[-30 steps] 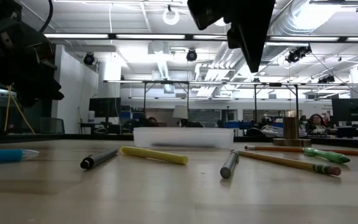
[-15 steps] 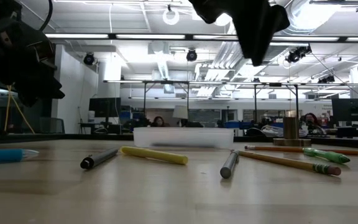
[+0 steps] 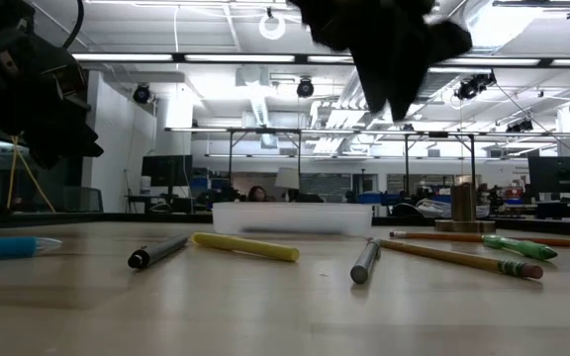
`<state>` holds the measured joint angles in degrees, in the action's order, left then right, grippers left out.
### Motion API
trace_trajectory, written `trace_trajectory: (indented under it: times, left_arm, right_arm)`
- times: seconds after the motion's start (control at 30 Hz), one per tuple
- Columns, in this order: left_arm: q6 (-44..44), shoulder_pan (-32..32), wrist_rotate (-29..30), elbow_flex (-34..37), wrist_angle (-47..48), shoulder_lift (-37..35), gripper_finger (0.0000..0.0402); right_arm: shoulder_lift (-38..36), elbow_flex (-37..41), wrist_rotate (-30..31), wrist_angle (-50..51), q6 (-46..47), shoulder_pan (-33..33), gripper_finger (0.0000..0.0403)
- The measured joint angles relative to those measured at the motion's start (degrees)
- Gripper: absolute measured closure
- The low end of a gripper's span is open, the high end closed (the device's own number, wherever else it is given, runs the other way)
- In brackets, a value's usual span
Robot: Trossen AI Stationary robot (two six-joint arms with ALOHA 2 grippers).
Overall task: Pick & place school supplies into a supply box
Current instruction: Put the yellow pencil into the orange supply box
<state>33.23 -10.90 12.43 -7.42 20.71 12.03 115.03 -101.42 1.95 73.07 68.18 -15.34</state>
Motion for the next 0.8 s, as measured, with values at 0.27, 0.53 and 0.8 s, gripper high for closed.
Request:
trace_trajectory:
  times: [0.27,0.53,0.8]
  left_arm:
    - [0.0,0.0,-3.3,0.0,-0.1,0.0,0.0241]
    - [0.0,0.0,-4.4,0.0,0.0,0.0,0.0241]
    - [0.0,0.0,-4.3,0.0,0.1,0.0,0.0240]
  right_arm:
    - [0.0,13.0,-3.8,-8.8,2.3,1.9,0.0289]
    - [0.0,21.7,-6.0,-22.4,3.2,3.7,0.0289]
    - [-0.4,25.3,-6.2,-25.6,4.0,4.6,0.0289]
